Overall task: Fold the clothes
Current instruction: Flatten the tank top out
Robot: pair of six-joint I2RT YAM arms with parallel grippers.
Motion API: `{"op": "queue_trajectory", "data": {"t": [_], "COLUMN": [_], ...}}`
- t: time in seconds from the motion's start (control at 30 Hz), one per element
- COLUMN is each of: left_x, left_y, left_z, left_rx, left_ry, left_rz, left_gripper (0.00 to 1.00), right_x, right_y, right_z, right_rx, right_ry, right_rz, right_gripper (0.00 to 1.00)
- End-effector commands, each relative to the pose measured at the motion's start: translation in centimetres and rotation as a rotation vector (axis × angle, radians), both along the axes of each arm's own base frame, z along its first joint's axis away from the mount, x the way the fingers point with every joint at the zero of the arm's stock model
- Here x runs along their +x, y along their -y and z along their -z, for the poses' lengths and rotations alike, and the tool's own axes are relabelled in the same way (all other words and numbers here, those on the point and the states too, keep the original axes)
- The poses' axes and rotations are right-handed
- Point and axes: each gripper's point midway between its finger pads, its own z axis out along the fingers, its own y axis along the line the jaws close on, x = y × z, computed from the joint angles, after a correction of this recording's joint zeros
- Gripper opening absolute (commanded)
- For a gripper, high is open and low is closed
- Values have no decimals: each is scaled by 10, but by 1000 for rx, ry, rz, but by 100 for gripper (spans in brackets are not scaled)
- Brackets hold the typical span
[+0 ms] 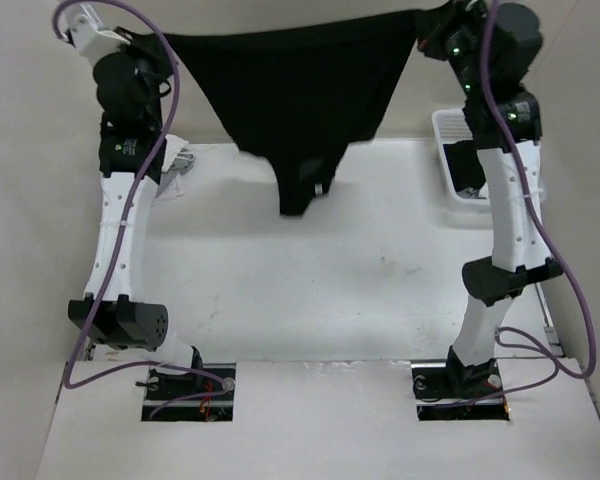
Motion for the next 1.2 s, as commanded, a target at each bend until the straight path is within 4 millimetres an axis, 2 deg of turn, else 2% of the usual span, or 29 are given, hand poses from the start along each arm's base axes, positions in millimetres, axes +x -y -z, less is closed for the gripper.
{"op": "queue_trajectory", "data": {"t": [0.0, 0.1, 0.17, 0.23, 0.3, 0.33, 0.43, 0.47, 0.5, 0.57, 0.63, 0.7, 0.77, 0.9, 0.97, 1.03, 1.1, 1.17], "left_x": [-36, -51, -57, -61, -65, -67, -81, -92, -99, -128, -154, -183, -210, -261, -281, -293, -296, -289], "left_y": [-6, -9, -9, -3, 2, 5, 10, 10, 11, 12, 18, 15, 11, 5, 8, 7, 8, 8], "left_z": [-67, -81, -80, -67, -43, -26, 28, 58, 77, 133, 179, 224, 261, 310, 325, 330, 330, 328], "left_rx": [11, 26, 42, 53, 51, 46, 28, 23, 16, -10, -19, -25, -13, -70, -113, -149, -166, -167], "left_ry": [160, 194, 195, 176, 148, 125, 64, 28, 4, -62, -121, -196, -279, -423, -482, -497, -501, -505], "left_rz": [19, 16, 8, 14, 21, 23, 35, 35, 38, 41, 60, 52, 46, 59, 86, 90, 96, 85], "left_gripper": [0, 0, 0, 0, 0, 0, 0, 0, 0, 0, 0, 0, 0, 0, 0, 0, 0, 0], "right_x": [-59, -69, -70, -71, -79, -86, -109, -123, -133, -161, -193, -226, -260, -323, -350, -367, -374, -373], "right_y": [16, 18, 21, 25, 28, 31, 35, 32, 31, 26, 17, 11, 3, -14, -20, -21, -25, -32], "right_z": [-76, -74, -58, -37, -7, 10, 79, 117, 138, 195, 240, 279, 317, 380, 399, 413, 419, 412], "right_rx": [68, 54, 33, 16, -2, -4, -10, -9, 3, 30, 67, 85, 118, 160, 184, 180, 152, 110], "right_ry": [182, 163, 118, 70, 35, 21, -49, -96, -119, -191, -250, -316, -412, -617, -703, -771, -788, -757], "right_rz": [-37, -42, -31, -15, -7, -1, 6, -8, -16, -43, -91, -133, -193, -318, -355, -359, -353, -334], "right_gripper": [0, 0, 0, 0, 0, 0, 0, 0, 0, 0, 0, 0, 0, 0, 0, 0, 0, 0]}}
